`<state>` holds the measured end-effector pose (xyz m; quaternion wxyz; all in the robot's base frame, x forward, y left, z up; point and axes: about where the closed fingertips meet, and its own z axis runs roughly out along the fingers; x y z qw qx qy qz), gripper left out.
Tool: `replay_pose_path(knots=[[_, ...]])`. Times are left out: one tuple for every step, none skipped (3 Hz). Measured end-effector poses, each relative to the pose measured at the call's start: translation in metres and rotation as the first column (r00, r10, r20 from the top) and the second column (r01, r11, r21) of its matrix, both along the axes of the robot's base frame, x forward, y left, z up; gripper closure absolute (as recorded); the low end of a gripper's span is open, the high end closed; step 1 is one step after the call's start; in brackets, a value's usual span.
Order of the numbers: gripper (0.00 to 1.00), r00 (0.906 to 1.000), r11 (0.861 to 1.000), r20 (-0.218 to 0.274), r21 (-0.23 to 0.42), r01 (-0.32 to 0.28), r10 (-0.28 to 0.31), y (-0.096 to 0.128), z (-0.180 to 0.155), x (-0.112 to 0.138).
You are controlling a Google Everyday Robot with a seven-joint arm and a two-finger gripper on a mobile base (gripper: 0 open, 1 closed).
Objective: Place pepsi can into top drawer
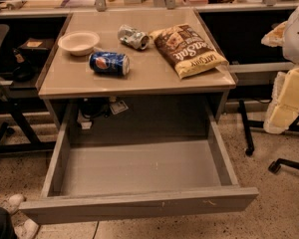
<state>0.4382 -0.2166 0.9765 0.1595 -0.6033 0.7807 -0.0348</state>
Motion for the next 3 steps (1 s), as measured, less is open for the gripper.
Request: replay_pose_path(knots=[[0.0, 1.0, 1.0, 0.0, 0.0, 0.0, 0.0, 0.0, 0.0, 0.0], [0.0, 1.0, 1.0, -0.004, 0.0, -0.001, 0.001, 0.012, 0.002, 0.003], [0.0, 0.9999, 1.0, -0.015, -0.013, -0.004, 0.004, 0.038, 0.013, 0.013]])
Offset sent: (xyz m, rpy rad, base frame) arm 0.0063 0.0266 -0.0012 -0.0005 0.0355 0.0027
